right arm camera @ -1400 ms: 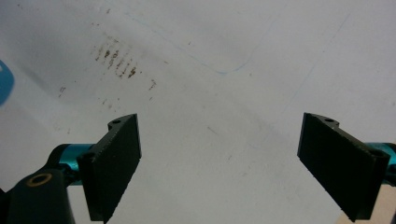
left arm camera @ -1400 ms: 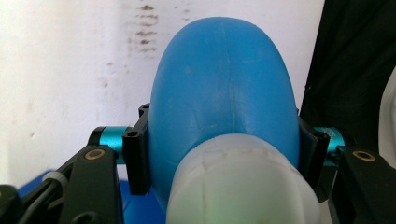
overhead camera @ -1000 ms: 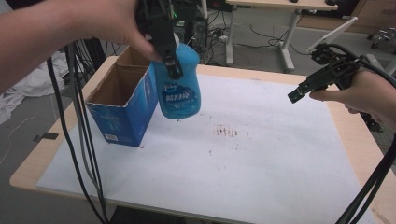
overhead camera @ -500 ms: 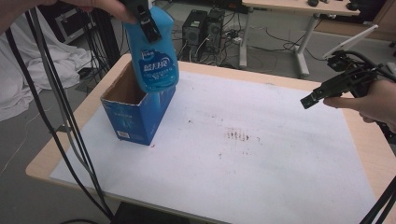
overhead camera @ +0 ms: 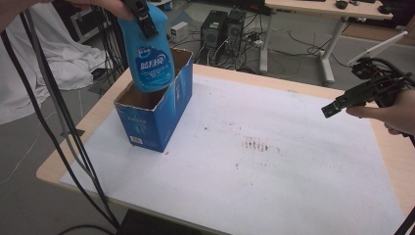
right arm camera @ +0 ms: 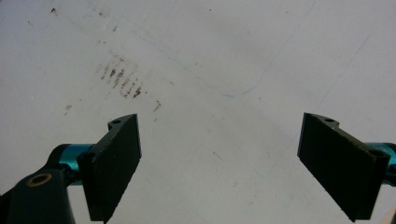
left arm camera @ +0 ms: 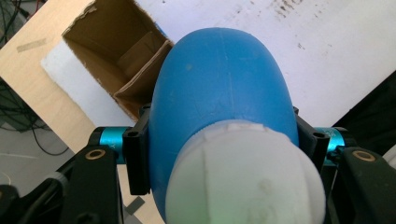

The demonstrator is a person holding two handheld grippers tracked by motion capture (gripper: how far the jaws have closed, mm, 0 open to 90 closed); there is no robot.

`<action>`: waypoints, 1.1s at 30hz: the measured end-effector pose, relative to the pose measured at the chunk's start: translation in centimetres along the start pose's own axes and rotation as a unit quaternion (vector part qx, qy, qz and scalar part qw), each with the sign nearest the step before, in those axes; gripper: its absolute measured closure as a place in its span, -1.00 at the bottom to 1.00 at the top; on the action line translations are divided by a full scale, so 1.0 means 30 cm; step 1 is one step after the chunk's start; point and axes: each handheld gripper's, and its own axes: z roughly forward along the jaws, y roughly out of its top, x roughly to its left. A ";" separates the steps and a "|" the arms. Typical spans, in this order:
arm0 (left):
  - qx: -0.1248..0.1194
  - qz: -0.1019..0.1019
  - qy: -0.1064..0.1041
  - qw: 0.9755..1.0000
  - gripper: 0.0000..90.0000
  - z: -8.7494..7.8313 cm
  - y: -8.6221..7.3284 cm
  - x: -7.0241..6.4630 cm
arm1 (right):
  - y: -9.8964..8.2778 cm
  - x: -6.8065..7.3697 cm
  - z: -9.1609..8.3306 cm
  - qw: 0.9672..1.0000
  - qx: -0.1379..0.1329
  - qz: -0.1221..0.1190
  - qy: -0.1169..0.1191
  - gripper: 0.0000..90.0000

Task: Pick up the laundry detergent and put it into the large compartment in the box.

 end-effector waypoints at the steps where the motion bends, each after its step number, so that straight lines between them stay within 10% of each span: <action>1: 0.000 -0.005 0.001 1.000 -0.15 0.001 -0.001 0.004 | 0.000 -0.001 0.001 1.000 0.000 0.000 -0.001 -0.72; 33: 0.042 -0.022 0.010 0.999 -0.15 0.160 -0.051 0.054 | -0.009 -0.017 -0.010 1.000 -0.005 0.007 0.000 -0.72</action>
